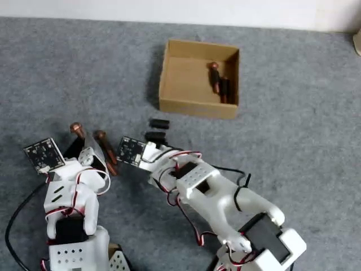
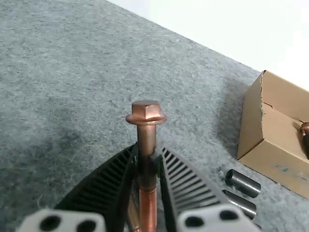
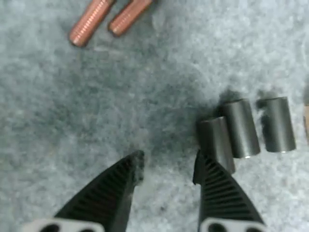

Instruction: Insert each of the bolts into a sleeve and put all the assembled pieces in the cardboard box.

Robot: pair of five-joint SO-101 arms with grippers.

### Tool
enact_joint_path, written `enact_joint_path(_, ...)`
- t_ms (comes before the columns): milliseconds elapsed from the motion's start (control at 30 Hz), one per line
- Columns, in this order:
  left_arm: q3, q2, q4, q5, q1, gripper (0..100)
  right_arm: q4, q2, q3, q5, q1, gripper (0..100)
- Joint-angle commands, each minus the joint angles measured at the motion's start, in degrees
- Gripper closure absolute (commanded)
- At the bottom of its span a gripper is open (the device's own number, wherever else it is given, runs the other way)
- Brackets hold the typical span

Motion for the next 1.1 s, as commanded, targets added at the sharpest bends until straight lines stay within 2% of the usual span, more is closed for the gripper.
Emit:
enact_joint_path(0,-1.19,-0.92,-0.53,-0.26,-0.66,100,-1.54,0.4,-2.15,1.14,-0.4,83.6)
enact_joint_path(267,-1.19,-0.92,-0.53,-0.26,-0.75,100,-6.02,3.65,-6.37,1.05,1.01,83.6)
enact_joint_path(567,-1.19,-0.92,-0.53,-0.44,-0.75,100,-5.67,17.1,-16.66,1.14,3.3,83.6)
enact_joint_path(767,-1.1,-0.92,-0.53,-0.53,-0.75,100,2.33,17.8,-18.86,1.23,4.62,83.6)
enact_joint_path(1067,-1.1,-0.92,-0.53,-0.53,-0.84,100,7.16,18.15,-18.95,1.32,4.62,83.6)
